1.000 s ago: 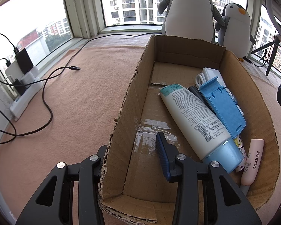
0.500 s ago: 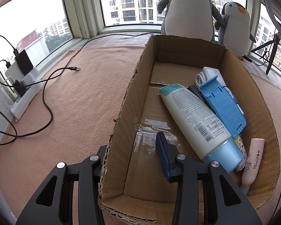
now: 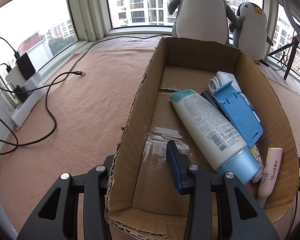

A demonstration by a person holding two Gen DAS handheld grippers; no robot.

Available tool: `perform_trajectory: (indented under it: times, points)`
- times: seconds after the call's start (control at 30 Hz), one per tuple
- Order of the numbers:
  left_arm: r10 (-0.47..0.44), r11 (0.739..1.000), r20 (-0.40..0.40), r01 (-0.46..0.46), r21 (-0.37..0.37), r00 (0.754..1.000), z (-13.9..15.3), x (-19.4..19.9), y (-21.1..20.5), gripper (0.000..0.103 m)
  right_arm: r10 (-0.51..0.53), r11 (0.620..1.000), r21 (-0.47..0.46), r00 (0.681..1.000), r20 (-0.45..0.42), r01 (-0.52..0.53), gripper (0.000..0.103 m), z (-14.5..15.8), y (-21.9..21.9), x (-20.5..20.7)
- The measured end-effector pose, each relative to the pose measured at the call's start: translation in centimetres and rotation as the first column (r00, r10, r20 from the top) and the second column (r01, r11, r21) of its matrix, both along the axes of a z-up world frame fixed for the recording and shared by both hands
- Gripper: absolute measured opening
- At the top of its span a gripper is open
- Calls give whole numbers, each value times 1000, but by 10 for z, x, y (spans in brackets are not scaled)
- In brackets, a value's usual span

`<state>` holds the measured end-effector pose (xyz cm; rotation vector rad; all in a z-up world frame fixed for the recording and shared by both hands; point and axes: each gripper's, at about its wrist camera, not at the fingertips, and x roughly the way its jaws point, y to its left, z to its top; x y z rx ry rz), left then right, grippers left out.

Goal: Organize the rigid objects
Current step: 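Move the right gripper to the metal key ring, then close the right gripper on the key ring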

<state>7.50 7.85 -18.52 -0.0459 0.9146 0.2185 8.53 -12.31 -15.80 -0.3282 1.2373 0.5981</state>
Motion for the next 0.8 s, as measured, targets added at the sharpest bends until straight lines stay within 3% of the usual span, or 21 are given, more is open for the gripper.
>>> perform_trajectory:
  times: [0.6,0.8]
  points:
    - [0,1000,0,0,0,1000,0,0,0,39,-18,1000,-11,1000,-19,18,4,-9,-6,8]
    - [0,1000,0,0,0,1000,0,0,0,39,-46,999,23,999,-1,47,2,3,-11,6]
